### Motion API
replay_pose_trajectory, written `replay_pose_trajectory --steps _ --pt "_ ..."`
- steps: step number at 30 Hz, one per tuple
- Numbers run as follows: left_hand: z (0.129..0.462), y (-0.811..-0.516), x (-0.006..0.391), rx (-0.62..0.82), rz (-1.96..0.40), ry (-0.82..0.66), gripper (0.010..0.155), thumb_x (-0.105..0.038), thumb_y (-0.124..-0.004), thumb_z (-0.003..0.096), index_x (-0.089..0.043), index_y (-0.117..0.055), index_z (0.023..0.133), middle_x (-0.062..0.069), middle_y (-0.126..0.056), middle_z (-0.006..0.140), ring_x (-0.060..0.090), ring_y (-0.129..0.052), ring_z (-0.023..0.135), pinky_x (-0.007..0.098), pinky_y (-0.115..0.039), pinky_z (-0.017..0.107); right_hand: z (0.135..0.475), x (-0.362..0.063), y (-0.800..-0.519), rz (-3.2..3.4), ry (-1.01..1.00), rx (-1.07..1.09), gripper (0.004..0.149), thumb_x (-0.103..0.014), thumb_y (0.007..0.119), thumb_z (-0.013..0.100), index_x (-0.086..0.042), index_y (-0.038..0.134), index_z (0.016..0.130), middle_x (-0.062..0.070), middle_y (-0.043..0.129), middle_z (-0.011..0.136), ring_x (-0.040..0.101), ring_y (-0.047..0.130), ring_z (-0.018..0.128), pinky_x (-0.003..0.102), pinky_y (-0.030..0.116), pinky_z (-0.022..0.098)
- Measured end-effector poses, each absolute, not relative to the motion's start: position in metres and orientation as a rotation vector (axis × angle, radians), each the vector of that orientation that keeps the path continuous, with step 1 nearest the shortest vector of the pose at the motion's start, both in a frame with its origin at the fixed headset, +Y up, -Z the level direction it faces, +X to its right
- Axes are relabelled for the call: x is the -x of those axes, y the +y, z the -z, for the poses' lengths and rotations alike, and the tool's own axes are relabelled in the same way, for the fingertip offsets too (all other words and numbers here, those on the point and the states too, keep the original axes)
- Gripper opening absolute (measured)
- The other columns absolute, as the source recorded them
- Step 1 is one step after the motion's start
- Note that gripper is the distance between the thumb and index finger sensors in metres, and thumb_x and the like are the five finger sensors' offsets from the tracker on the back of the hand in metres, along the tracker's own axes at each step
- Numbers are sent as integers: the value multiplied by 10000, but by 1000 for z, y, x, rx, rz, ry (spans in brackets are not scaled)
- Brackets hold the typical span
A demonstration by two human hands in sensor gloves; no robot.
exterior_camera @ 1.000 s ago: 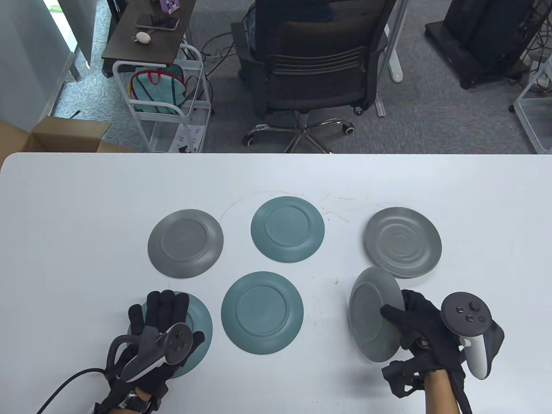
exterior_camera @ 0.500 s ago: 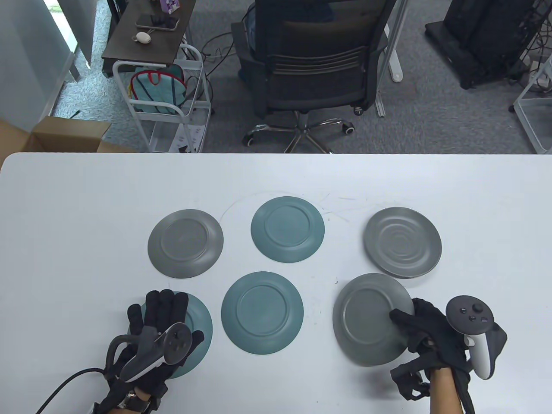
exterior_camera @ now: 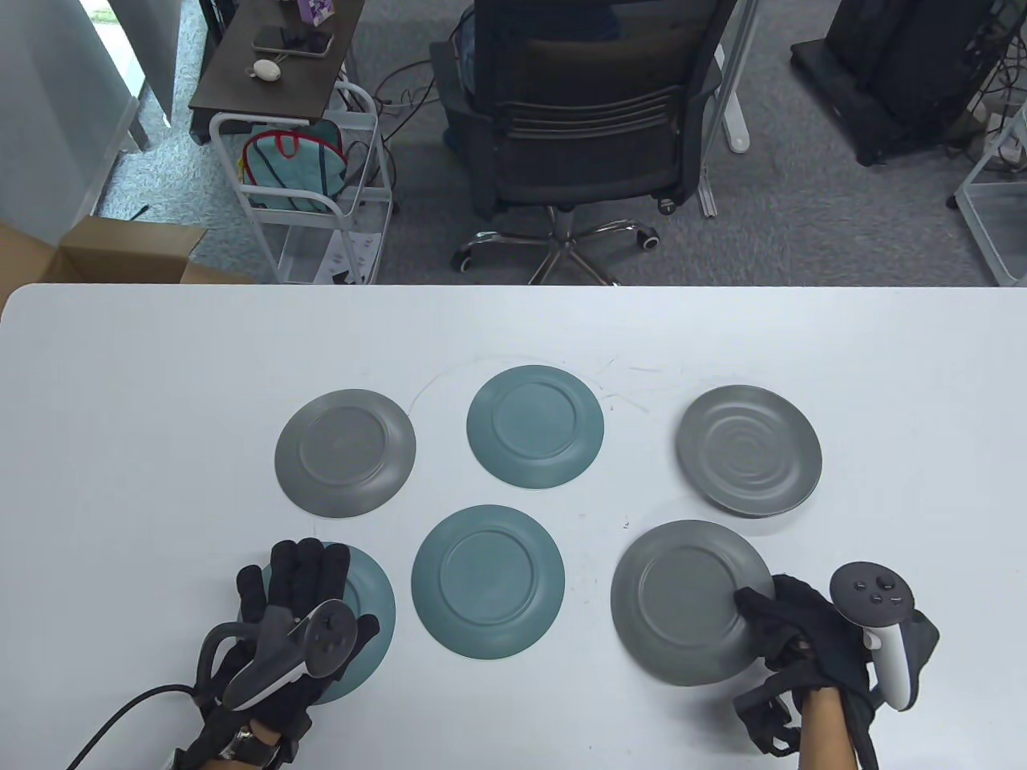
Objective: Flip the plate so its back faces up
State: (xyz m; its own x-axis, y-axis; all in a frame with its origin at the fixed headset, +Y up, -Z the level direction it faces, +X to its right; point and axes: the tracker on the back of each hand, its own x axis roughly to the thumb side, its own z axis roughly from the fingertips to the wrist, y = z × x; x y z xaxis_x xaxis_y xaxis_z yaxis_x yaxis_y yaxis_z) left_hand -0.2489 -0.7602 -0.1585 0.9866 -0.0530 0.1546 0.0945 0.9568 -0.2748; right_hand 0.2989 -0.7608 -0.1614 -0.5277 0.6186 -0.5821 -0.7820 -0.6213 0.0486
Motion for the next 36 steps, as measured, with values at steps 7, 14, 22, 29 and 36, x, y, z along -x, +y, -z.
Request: replay_pose_trajectory --steps 7,14,22,29,36 --pt "158 -760 249 284 77 -147 876 -697 -484 558 -180 -173 1194 192 -213 1214 483 -267 1171 704 -246 760 162 -302 -770 -2163 408 708 695 -394 809 464 35 611 974 199 870 772 340 968 541 371 845 379" --pt "158 -760 249 287 78 -146 878 -697 -483 559 -178 -171 1194 192 -212 1214 483 -265 1171 704 -246 761 162 -303 -776 -2185 425 732 707 -394 796 470 38 590 990 216 850 810 355 958 567 382 841 394" --pt "158 -760 249 285 80 -145 878 -698 -482 558 -179 -171 1194 193 -212 1213 482 -264 1172 703 -247 761 162 -302 -779 -2221 441 749 707 -398 786 476 31 574 998 215 834 829 365 947 585 393 834 407" --pt "158 -760 249 286 81 -144 878 -697 -483 558 -178 -171 1194 194 -211 1213 483 -266 1171 703 -246 761 166 -296 -774 -2330 453 758 697 -397 782 482 31 582 995 225 835 833 371 950 587 398 836 409" --pt "158 -760 249 286 83 -143 878 -697 -483 559 -178 -171 1194 193 -212 1213 485 -265 1170 704 -246 761 169 -290 -770 -2424 471 755 688 -398 776 486 31 592 991 228 841 838 373 954 585 398 841 408"
